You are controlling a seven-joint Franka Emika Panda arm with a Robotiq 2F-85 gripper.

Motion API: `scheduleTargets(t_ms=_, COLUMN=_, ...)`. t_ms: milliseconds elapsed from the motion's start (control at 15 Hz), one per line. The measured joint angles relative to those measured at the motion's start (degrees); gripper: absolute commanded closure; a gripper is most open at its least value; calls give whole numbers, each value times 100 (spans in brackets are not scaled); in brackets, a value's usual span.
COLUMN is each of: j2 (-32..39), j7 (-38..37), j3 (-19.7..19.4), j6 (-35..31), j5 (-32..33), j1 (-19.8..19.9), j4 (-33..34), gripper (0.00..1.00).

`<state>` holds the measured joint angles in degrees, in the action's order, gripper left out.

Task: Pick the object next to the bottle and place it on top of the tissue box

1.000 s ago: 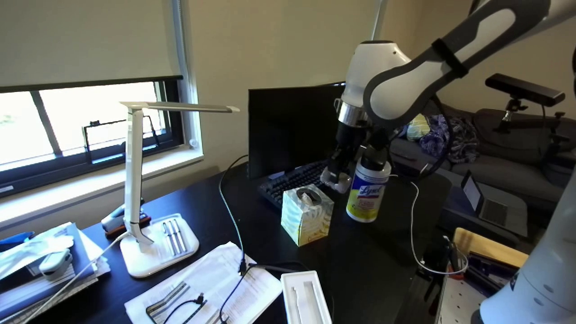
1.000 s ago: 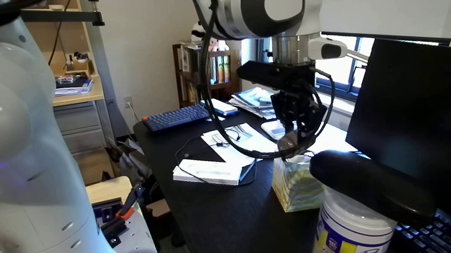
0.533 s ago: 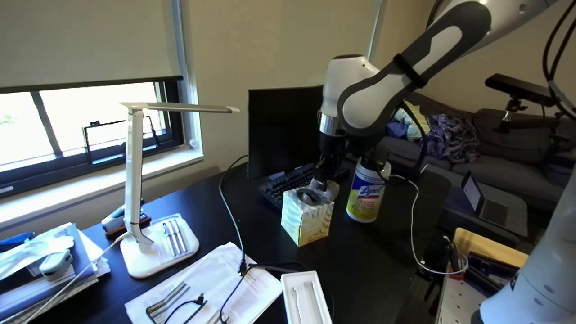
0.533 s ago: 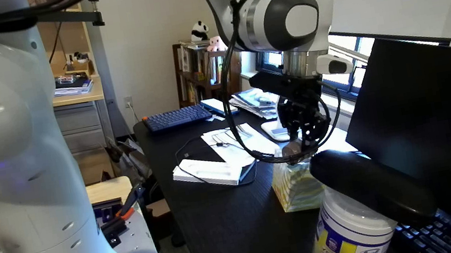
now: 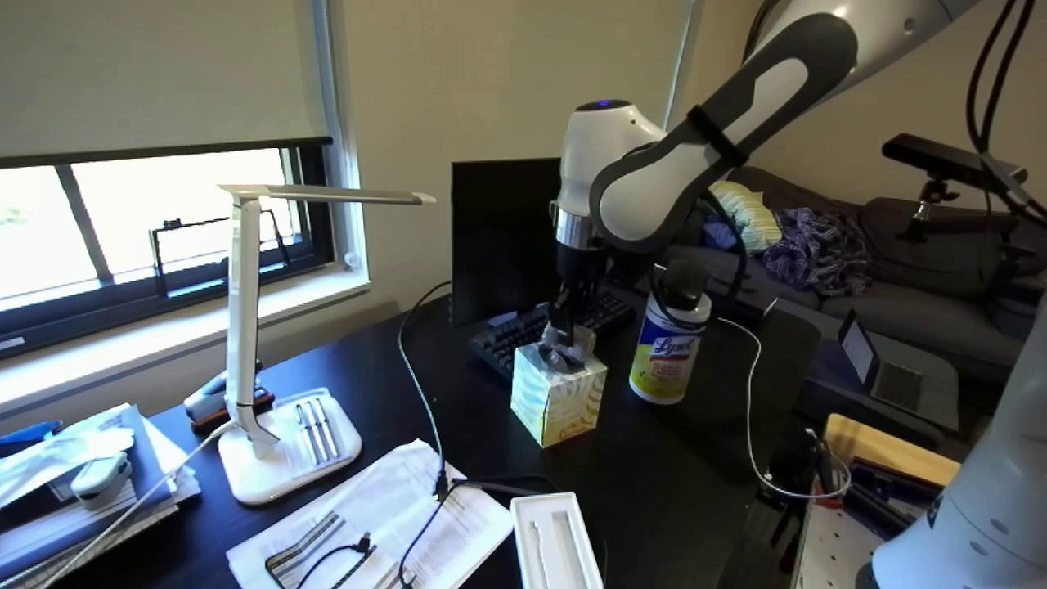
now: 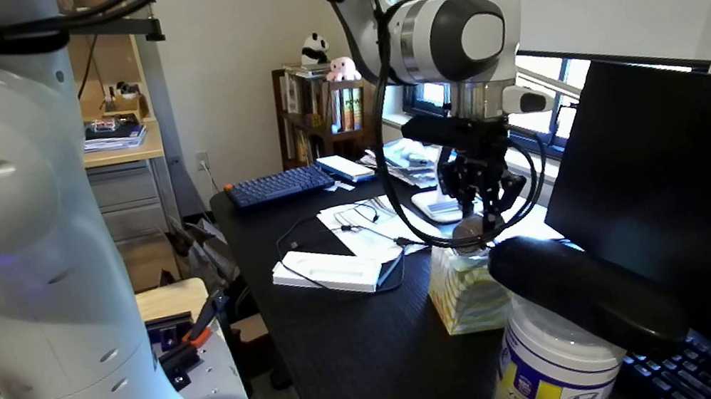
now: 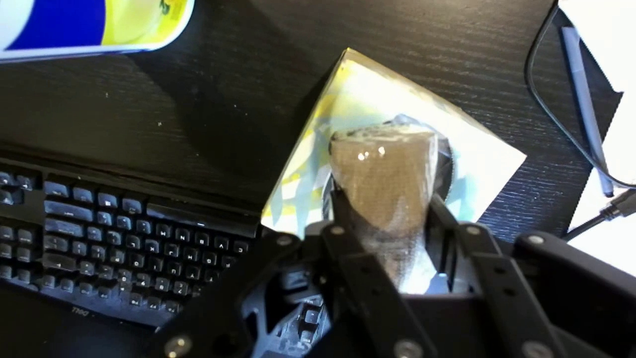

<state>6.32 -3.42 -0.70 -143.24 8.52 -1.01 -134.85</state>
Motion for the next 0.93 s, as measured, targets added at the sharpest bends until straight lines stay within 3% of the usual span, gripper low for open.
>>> scheduleTargets(t_ms=600, j2=157, j7=847, j3=99, j6=-58, j5=148, j1=-10, j4=22, gripper=88)
scheduleTargets(t_ms=667, j2=161, j7=921, j3=114, j6=-67, j5=148, j1=-10, j4=23, gripper=38)
scheduleTargets(t_ms=733, j2=162, j7=992, j3=125, j6=-69, j5=148, j1=-11, j4=23, gripper=37)
scheduleTargets(t_ms=933, j2=162, j7=1076, j3=128, j6=-70, j5=170, j1=-10, j4=23, gripper=18)
